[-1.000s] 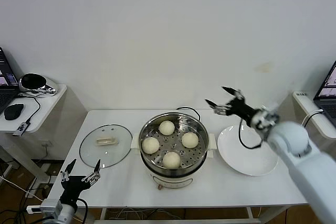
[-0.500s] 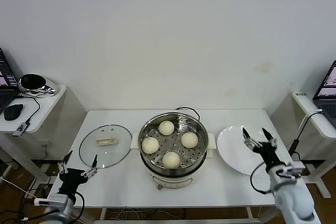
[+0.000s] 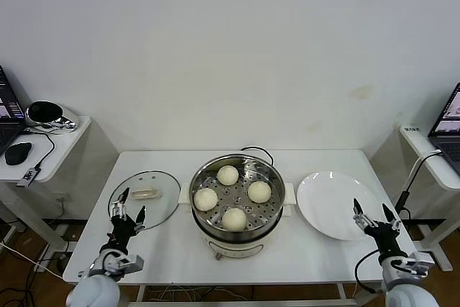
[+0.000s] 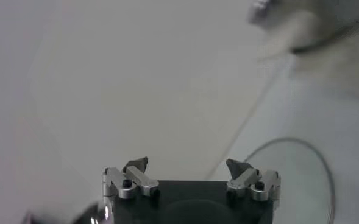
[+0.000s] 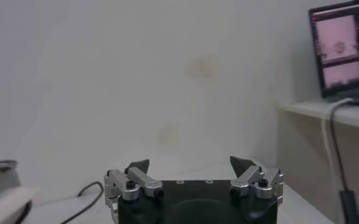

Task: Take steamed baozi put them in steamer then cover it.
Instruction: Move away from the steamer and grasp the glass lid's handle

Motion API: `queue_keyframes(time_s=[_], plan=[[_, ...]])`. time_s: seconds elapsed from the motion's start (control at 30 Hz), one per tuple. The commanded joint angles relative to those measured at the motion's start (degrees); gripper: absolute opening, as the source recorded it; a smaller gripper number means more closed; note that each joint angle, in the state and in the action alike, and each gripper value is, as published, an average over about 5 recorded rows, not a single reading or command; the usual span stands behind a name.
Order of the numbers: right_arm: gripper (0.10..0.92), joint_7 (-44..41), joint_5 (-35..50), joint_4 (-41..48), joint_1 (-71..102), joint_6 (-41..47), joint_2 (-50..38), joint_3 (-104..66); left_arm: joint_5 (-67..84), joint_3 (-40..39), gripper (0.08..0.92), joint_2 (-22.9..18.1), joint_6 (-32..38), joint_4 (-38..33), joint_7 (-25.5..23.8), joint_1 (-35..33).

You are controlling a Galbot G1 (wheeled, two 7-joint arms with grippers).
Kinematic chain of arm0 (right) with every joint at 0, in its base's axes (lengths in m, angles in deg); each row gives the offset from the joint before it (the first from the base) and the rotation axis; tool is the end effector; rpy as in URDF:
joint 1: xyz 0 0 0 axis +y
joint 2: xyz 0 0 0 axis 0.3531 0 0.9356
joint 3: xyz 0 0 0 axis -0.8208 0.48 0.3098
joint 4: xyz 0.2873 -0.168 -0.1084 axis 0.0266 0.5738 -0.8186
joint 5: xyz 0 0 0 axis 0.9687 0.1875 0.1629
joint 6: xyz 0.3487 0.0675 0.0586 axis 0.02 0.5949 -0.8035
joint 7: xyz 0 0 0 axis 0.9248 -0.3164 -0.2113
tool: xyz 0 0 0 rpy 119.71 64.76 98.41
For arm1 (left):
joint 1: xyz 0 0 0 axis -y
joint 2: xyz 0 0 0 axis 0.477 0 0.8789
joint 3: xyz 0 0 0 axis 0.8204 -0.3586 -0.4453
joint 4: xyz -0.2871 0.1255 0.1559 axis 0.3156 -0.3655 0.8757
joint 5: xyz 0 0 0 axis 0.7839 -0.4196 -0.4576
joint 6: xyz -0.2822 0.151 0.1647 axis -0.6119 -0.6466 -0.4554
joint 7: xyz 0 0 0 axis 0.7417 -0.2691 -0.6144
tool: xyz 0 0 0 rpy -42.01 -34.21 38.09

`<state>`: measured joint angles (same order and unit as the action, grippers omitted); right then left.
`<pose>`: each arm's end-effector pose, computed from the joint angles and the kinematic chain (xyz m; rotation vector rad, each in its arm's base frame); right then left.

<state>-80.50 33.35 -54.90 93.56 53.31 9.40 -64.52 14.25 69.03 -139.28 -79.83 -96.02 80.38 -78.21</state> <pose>0.2178 -0.1742 -0.3366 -0.1870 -3.0437 -0.3143 0.2629 0.1087 -0.3560 -0.0821 -2.4139 -1.8439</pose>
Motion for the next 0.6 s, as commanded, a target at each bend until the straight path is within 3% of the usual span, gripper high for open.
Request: queue_keyframes(time_s=[0.03,0.6], plan=[[0.823,0.7,-0.7,-1.1,2.5,-0.2,2.1,-1.8,-16.6,-7.3,0.823,1.7,-6.3,21.2,7.3,14.8],[0.823,0.2,-2.1,-0.8,3.4,0.1,3.5,-1.7,-15.5,-8.2,0.823,0.4,-10.1,26.3,6.7,19.0]])
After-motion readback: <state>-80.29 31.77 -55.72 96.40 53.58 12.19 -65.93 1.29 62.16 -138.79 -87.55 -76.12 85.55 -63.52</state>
